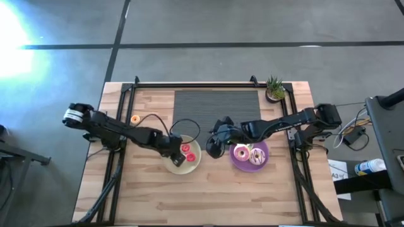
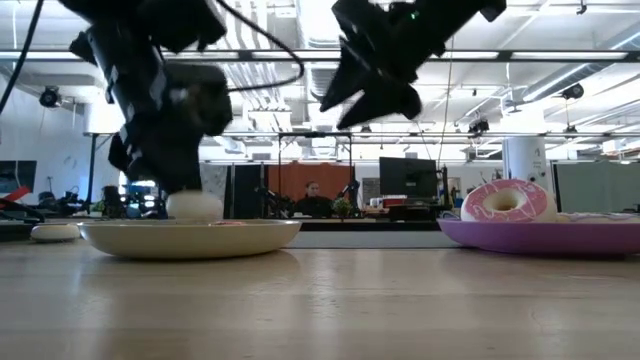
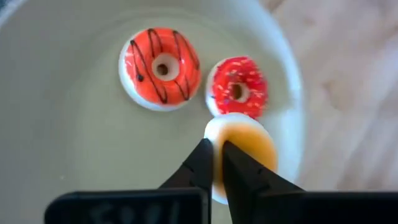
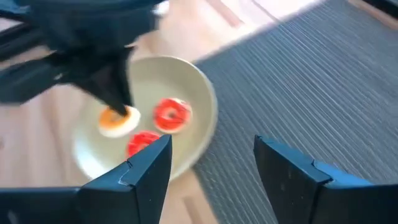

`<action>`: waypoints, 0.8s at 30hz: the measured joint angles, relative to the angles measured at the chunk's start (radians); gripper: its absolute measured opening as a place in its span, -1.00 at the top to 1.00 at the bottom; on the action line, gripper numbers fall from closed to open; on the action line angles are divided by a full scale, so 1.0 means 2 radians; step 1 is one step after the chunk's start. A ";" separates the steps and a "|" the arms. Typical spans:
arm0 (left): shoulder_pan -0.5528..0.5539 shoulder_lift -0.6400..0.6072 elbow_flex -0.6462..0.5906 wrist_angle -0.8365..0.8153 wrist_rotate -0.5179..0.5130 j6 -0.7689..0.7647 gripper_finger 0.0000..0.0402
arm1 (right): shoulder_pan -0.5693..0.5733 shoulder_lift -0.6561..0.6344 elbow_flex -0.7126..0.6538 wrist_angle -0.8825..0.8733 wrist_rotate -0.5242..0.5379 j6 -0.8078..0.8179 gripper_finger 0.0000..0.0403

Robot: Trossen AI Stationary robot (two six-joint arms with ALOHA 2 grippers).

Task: Pick & Place donuts
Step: Put the small white donut on the white plate

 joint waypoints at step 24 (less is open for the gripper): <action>0.206 -0.101 0.024 0.142 0.266 -0.024 1.00 | 0.031 0.001 0.079 0.034 0.010 -0.543 -0.09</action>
